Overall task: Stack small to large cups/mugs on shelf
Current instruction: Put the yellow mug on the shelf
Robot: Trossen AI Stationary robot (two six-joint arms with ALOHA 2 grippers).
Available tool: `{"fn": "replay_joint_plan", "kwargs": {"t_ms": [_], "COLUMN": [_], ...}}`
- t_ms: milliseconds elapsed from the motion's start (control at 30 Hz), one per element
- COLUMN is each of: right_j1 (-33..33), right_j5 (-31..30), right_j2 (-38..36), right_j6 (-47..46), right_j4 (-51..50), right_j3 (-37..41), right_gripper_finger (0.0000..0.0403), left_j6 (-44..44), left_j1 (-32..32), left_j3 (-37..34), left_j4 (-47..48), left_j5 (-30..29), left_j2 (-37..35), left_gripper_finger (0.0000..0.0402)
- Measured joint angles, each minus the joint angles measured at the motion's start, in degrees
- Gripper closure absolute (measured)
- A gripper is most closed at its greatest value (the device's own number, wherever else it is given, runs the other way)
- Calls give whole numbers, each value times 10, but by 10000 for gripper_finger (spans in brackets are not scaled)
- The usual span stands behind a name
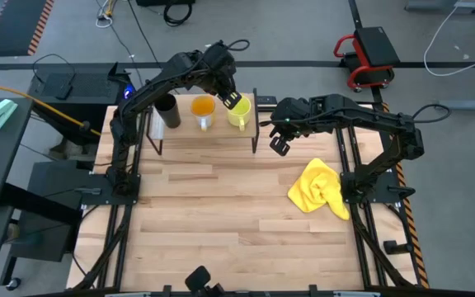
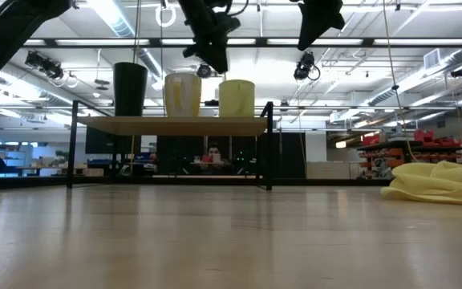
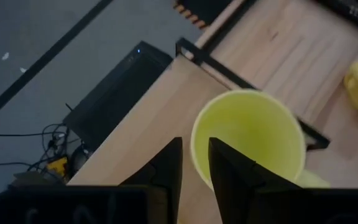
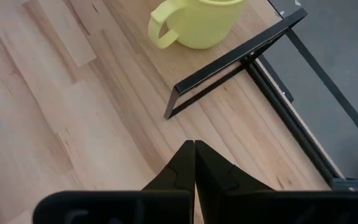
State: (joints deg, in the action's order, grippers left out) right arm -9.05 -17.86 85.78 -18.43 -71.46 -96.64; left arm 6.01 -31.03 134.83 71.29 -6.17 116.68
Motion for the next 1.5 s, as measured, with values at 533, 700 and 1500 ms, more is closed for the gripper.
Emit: {"fn": "replay_joint_plan", "kwargs": {"t_ms": [533, 700, 1500], "right_j1": [-184, -164, -154], "right_j5": [293, 311, 284], "right_j2": [1, 1, 55], "right_j6": [92, 77, 49], "right_j4": [227, 349, 484], "right_j3": [133, 195, 210], "right_gripper_finger": [400, 401, 403], "left_j6": [57, 58, 72], "left_j1": [58, 80, 84], "left_j3": [-5, -5, -5], "left_j4": [94, 97, 100], "left_j5": [-8, -31, -50], "left_j2": [-80, -91, -93], "left_gripper_finger": [330, 327, 346]}}
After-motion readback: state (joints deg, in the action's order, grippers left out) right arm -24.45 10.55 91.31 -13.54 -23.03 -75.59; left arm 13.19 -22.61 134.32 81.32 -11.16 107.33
